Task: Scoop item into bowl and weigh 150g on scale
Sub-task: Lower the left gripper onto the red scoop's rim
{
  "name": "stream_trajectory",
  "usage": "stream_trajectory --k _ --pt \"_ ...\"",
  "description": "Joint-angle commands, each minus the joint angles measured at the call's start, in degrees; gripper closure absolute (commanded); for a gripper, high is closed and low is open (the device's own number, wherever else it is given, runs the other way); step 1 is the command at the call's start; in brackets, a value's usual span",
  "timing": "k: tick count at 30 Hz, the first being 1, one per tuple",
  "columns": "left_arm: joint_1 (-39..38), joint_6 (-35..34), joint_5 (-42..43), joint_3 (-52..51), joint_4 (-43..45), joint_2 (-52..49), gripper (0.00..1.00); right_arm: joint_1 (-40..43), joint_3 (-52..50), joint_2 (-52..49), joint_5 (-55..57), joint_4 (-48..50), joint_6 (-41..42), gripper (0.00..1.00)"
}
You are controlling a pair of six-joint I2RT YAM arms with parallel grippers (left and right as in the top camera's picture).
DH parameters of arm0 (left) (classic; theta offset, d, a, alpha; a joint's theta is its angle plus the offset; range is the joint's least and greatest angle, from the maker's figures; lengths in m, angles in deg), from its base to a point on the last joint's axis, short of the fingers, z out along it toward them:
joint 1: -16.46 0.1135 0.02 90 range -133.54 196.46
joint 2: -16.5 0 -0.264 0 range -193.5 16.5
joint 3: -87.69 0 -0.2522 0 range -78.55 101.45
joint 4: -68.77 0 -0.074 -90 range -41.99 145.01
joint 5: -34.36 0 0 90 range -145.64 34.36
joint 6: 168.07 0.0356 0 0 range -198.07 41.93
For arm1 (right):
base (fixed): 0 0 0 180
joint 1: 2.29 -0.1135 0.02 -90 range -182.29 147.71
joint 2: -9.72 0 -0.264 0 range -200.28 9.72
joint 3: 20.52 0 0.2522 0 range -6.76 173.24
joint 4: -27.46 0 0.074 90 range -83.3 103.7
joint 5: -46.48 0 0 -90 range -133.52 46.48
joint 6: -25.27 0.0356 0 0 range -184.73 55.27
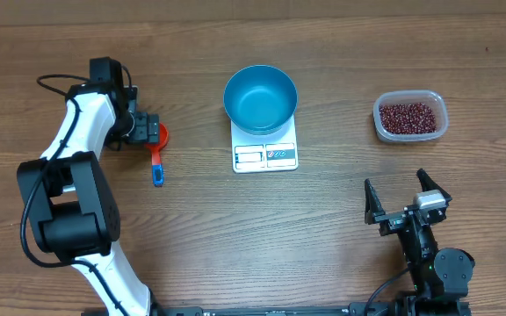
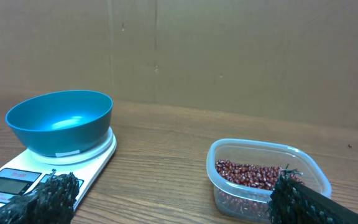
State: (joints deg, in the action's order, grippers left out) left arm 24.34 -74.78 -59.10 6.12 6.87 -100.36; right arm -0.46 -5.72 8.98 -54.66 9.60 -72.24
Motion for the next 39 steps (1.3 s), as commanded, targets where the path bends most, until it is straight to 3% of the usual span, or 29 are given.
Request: stream_trajectory --k 1,39 --pt "-0.02 -0.79 0.46 -0.20 0.20 -1.03 0.01 -0.26 -0.57 0.57 0.61 0.22 -0.07 0.00" --pt "-0.04 -0.72 -0.11 -0.07 3.13 -3.13 0.01 -0.26 -0.57 0.57 0.61 0.20 -0.07 0.00"
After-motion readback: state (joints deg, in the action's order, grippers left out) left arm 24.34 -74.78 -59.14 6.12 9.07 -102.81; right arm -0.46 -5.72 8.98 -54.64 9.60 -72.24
